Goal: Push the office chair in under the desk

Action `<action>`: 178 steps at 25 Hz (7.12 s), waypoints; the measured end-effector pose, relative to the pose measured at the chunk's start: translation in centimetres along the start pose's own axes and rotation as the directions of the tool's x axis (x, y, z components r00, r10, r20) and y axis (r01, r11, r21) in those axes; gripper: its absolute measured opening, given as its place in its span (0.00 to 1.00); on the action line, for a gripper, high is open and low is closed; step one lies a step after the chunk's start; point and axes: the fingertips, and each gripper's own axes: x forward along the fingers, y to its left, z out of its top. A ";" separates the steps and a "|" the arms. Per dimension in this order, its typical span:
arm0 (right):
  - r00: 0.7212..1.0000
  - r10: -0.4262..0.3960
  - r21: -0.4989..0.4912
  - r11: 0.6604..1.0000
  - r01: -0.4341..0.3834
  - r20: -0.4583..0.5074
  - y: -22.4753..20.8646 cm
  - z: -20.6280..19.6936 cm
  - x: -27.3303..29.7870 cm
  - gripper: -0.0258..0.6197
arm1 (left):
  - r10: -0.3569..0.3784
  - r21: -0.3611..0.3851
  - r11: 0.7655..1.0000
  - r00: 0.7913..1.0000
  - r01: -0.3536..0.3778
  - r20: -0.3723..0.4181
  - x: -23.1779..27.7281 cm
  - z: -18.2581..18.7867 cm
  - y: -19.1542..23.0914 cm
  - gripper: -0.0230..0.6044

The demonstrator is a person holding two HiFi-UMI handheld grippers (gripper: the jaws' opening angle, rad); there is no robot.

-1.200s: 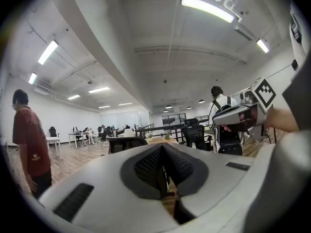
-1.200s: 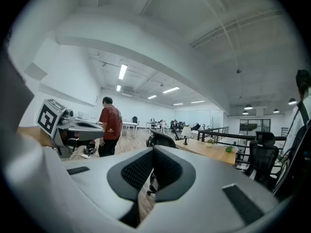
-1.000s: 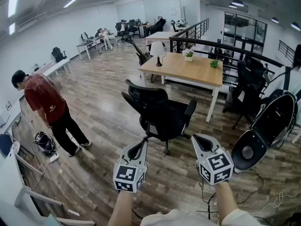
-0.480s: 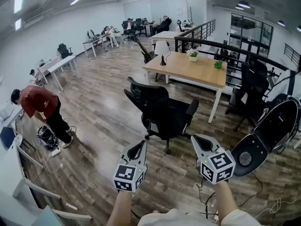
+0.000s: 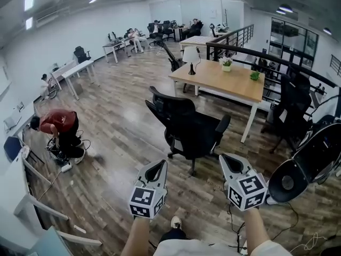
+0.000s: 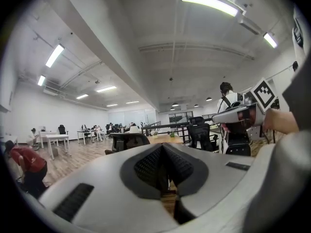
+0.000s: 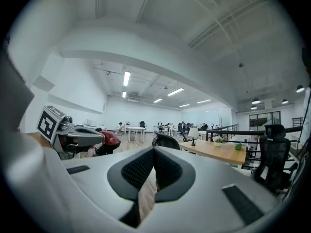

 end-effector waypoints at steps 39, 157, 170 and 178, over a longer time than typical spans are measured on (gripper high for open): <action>0.994 0.016 0.014 1.000 -0.014 -0.108 -9.5 -1.3 31.1 0.26 | 0.027 -0.085 0.996 0.997 -0.034 -0.076 24.9 -5.9 21.8 0.14; 0.960 0.195 -0.125 0.967 -0.223 -0.201 -48.1 -8.4 62.9 0.39 | -0.040 -0.164 0.986 0.978 0.006 -0.203 75.4 -8.7 20.3 0.56; 0.963 0.164 -0.127 0.973 -0.194 -0.213 -52.7 -8.0 67.1 0.39 | -0.066 -0.164 0.986 0.983 0.037 -0.174 82.1 -8.1 21.9 0.56; 0.967 0.142 -0.122 0.978 -0.171 -0.213 -56.0 -7.9 69.6 0.39 | -0.077 -0.160 0.986 0.983 0.050 -0.165 86.5 -7.8 22.6 0.56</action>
